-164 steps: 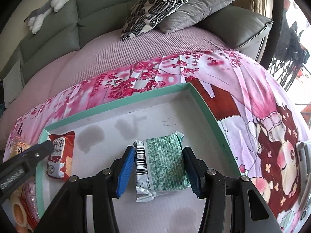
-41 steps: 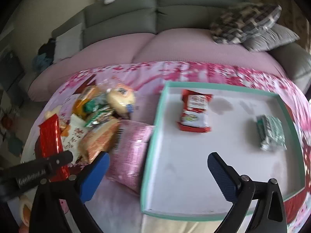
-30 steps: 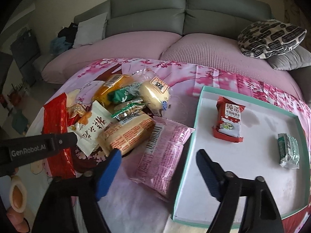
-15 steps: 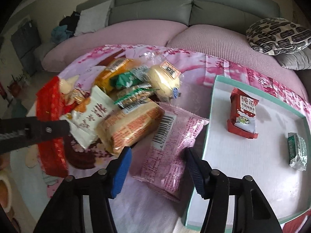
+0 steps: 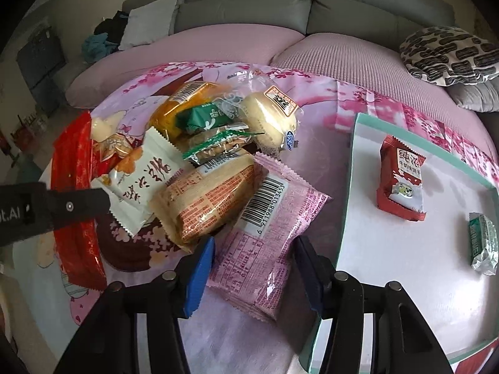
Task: Organize snacks
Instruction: 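Grasp the pink barcode packet from the pile with the right gripper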
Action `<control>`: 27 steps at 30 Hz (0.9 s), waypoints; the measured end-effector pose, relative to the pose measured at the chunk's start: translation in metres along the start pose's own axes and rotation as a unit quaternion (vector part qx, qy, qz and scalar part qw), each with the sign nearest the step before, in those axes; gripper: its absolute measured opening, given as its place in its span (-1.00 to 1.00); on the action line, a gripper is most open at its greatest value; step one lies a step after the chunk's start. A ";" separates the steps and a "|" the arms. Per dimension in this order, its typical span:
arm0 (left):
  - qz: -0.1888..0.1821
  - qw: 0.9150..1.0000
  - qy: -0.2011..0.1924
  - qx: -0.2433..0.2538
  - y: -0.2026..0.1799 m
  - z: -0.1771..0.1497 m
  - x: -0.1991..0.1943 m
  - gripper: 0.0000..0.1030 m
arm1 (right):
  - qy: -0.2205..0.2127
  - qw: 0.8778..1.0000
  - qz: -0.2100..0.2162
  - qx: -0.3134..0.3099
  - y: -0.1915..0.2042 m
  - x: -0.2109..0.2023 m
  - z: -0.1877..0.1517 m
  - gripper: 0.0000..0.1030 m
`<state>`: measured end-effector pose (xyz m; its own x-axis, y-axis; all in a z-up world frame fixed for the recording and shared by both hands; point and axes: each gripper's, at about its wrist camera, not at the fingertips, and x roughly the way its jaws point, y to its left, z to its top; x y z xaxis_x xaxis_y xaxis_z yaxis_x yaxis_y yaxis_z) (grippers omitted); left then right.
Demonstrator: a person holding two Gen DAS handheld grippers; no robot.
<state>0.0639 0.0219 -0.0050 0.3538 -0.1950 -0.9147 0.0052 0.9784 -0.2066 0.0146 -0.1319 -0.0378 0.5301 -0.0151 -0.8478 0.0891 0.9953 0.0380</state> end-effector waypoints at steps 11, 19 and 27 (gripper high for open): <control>0.002 1.000 0.003 0.005 -0.002 0.000 0.003 -0.11 | 0.000 0.999 -0.043 -0.030 0.012 0.010 -0.001 0.08; 0.003 1.000 0.002 0.006 -0.002 0.000 0.003 -0.11 | -0.005 0.997 -0.065 -0.032 0.010 0.010 -0.001 -0.15; 0.003 1.000 0.002 0.005 -0.001 0.001 0.002 -0.11 | -0.005 0.998 -0.055 -0.025 0.008 0.005 -0.001 -0.21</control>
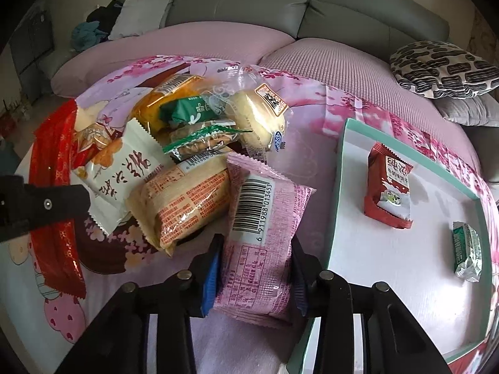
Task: Organize snacks
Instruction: 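Grasp the pink barcode packet from the pile with the right gripper, then lower the red packet into the tray with the left gripper while the right carries the pink packet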
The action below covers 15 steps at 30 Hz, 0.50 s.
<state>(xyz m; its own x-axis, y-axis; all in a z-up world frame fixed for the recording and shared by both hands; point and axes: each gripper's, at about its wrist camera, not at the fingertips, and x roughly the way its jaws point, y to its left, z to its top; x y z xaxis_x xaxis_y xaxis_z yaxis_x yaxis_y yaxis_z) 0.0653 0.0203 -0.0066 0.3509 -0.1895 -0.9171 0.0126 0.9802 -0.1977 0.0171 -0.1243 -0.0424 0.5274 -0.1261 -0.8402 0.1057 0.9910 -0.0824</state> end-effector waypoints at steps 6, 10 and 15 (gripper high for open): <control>-0.001 1.000 -0.003 -0.001 0.000 0.001 -0.001 -0.11 | -0.016 1.000 0.007 0.000 -0.002 -0.013 0.001 -0.22; -0.002 1.000 -0.006 -0.001 -0.001 0.001 -0.005 -0.11 | -0.033 0.999 0.015 0.008 -0.005 -0.026 0.004 -0.22; -0.014 1.000 -0.018 0.012 -0.009 0.000 -0.013 -0.11 | -0.062 0.998 0.015 0.016 -0.011 -0.048 0.007 -0.22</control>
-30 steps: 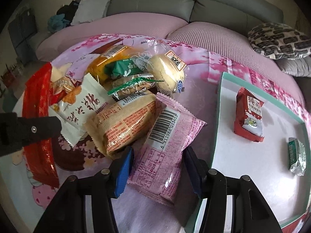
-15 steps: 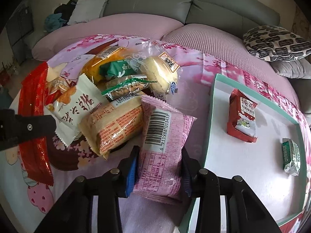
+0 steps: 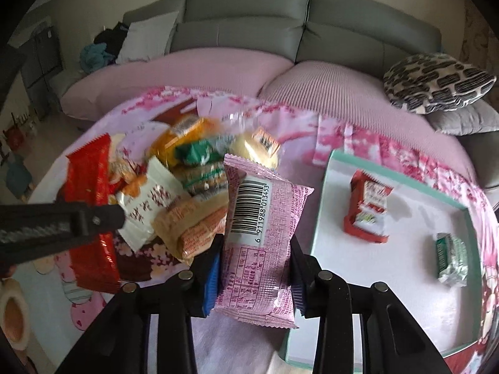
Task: Organize snacks
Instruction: 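Lower the red packet into the tray with the left gripper while the right carries the pink packet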
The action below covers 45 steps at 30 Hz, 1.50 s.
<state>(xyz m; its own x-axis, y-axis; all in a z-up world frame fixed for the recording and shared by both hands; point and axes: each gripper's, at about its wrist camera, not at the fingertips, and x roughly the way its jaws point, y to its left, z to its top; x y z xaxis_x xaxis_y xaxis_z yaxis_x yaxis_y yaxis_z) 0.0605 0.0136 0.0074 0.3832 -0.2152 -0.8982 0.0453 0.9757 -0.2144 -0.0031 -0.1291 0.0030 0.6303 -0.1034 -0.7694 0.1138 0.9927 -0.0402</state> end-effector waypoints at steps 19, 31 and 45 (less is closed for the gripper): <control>-0.050 0.989 -0.020 0.139 -0.112 -0.022 0.000 -0.11 | -0.020 0.981 -0.098 0.167 -0.145 -0.040 -0.009 -0.22; -0.108 0.963 0.012 0.248 -0.207 -0.052 0.029 -0.11 | -0.023 0.956 -0.180 0.228 -0.246 -0.042 -0.023 -0.22; -0.112 0.944 0.005 0.309 -0.289 -0.061 0.063 -0.11 | 0.002 0.956 -0.173 0.235 -0.279 -0.007 -0.035 -0.21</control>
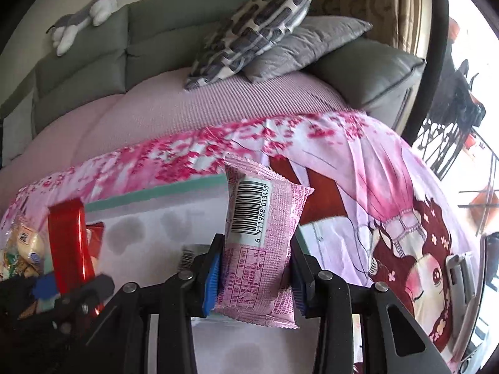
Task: Organize snacks
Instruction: 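Lower the red packet into the tray with the left gripper while the right carries the pink packet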
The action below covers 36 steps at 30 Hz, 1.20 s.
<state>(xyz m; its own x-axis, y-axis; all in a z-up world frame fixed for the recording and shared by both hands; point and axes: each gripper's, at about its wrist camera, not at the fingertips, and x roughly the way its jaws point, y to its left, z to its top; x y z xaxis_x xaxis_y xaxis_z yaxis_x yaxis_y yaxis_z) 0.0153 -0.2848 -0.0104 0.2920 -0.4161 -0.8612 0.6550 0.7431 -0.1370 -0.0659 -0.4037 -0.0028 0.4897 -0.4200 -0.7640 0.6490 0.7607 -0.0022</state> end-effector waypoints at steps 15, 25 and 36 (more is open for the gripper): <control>0.009 1.000 0.011 -0.013 0.011 0.006 0.032 -0.11 | 0.005 0.999 0.052 -0.006 0.013 0.007 -0.003 -0.21; 0.007 1.000 0.004 -0.021 0.016 0.010 0.020 0.20 | 0.015 0.999 0.038 -0.005 0.010 0.006 -0.002 -0.16; 0.056 0.997 0.019 -0.044 0.031 0.016 -0.004 0.22 | 0.017 0.999 0.040 -0.006 0.010 -0.003 -0.001 0.36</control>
<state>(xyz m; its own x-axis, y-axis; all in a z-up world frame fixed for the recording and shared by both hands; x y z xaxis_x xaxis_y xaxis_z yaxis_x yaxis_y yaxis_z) 0.0454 -0.2689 -0.0037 0.3319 -0.3089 -0.8913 0.5558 0.8275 -0.0798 -0.0612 -0.3943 -0.0009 0.5198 -0.3408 -0.7834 0.6018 0.7969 0.0526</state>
